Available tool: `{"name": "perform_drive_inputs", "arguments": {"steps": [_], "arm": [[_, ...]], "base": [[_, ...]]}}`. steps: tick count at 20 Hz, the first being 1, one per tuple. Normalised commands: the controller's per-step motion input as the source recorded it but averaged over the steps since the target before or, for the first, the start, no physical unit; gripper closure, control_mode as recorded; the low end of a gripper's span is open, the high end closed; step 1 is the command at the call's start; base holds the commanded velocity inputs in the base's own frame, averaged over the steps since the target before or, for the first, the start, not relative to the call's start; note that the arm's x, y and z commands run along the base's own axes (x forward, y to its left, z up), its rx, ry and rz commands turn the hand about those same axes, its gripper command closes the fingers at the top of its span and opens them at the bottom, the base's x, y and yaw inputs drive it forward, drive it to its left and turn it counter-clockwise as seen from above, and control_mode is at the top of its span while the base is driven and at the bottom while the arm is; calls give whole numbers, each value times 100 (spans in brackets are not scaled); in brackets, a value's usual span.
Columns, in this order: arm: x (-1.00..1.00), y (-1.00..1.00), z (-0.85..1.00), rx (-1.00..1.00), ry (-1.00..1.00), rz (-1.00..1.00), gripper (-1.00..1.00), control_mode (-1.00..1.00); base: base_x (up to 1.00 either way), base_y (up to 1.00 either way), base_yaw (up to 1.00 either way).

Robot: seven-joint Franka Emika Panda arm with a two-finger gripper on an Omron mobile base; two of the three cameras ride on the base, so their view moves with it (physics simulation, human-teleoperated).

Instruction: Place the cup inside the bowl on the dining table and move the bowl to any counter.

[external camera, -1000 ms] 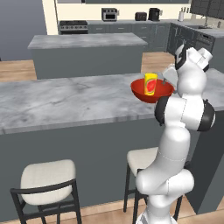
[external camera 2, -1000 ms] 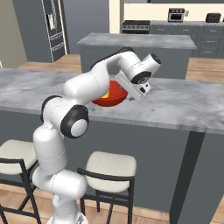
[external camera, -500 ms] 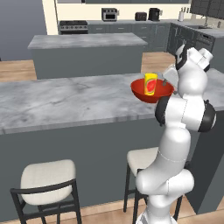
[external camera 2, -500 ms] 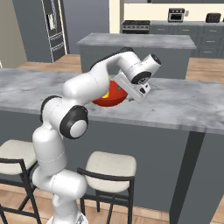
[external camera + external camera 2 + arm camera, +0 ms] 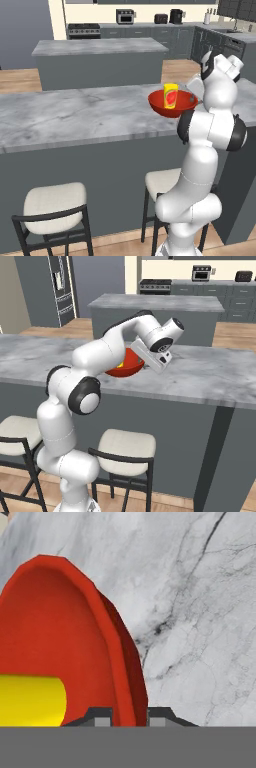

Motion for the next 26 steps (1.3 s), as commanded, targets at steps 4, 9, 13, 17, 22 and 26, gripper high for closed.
{"name": "perform_drive_inputs", "arguments": {"steps": [4,9,13,17,22,26], "arm": [[-21,6,0,0,0,0,100,-100],[-10,1,0,0,0,0,100,-100],[-17,-14,6,5,-1,0,100,-100],[-5,-21,12,13,0,0,100,-100],[-14,-17,28,18,0,0,100,-100],[-19,-14,45,12,1,0,100,-100]], "base": [[0,0,0],[0,0,0],[0,0,0],[0,0,0],[0,0,0],[0,0,0]]}}
